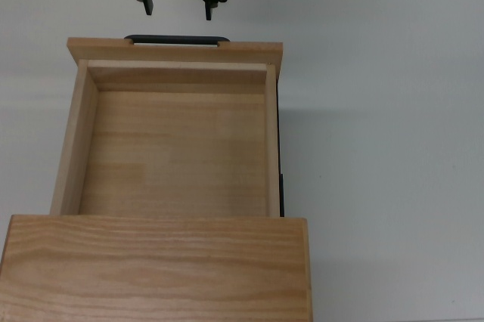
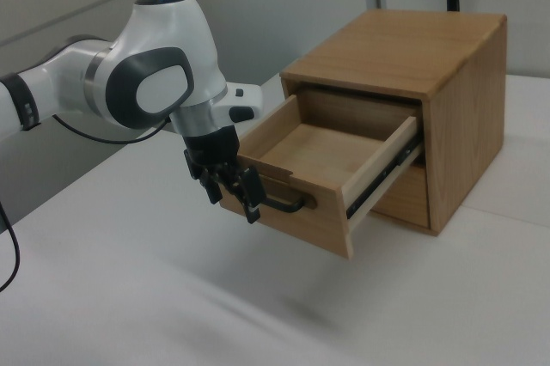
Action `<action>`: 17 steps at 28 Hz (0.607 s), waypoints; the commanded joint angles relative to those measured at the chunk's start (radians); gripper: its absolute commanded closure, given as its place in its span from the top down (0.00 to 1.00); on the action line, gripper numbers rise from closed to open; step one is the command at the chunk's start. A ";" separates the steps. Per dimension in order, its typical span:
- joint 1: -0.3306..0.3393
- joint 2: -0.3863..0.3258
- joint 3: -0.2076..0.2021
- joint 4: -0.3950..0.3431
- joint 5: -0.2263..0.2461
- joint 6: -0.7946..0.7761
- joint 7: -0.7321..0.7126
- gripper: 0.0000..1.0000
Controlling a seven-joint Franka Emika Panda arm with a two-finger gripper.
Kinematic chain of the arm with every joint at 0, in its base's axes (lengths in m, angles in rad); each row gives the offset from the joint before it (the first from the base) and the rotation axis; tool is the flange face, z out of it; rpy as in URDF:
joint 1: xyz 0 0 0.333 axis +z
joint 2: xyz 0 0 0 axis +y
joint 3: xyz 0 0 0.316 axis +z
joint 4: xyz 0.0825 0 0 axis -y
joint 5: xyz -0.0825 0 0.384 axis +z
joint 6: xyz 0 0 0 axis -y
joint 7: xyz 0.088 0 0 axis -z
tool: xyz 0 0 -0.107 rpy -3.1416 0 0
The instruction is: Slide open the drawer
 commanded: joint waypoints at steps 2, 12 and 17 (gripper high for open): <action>0.001 0.012 0.000 0.021 0.016 0.008 0.002 1.00; 0.001 0.017 0.000 0.021 0.016 0.005 0.002 1.00; 0.001 0.017 0.000 0.021 0.016 0.002 0.003 1.00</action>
